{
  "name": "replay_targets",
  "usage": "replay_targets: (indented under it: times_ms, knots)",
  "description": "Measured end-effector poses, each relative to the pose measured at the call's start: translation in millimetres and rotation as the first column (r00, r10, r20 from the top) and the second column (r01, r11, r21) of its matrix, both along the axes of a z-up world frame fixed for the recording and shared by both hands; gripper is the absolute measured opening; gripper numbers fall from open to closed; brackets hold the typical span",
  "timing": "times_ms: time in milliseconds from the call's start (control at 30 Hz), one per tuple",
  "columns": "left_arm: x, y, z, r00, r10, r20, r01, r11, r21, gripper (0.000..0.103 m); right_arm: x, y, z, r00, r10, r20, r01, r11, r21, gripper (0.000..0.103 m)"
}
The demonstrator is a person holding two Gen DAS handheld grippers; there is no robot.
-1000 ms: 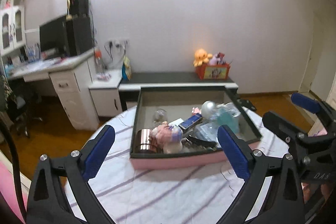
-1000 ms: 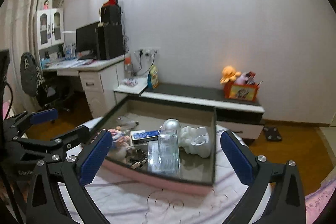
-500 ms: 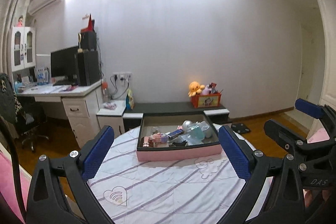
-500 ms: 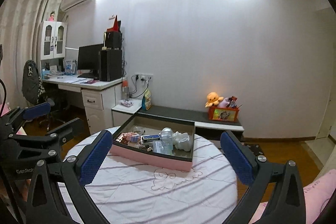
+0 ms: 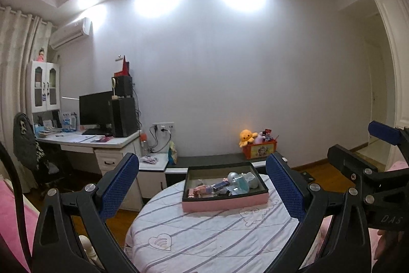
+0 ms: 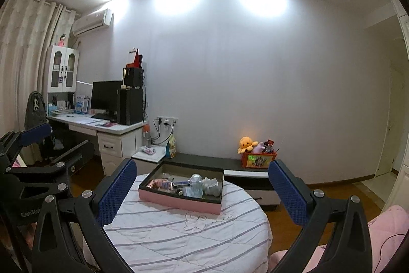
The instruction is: Organize rigid objects
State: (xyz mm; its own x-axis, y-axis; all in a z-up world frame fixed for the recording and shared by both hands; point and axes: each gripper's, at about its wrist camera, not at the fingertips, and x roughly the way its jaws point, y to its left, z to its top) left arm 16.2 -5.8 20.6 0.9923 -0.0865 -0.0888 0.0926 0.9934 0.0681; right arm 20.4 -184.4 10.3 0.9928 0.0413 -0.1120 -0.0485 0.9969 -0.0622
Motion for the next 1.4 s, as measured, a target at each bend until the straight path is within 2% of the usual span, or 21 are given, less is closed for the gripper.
replay_targets:
  times_ms: [200,733,1400]
  knots:
    - [-2,0,-1,1.0,0.019,0.007,-0.019,1.0,0.007,0.101,-1,2,2,1.0,0.002,0.007,-0.002,1.0,0.015,0.103]
    - [4,9,-6,1.0,0.019,-0.017,-0.02,0.999,-0.044,0.101,3,5,-5,1.0,0.025,-0.008,-0.025,1.0,0.004,0.103]
    - [5,8,-11,1.0,0.024,0.003,-0.024,0.999,-0.035,0.101,0,9,-6,1.0,0.022,-0.016,-0.022,1.0,-0.002,0.103]
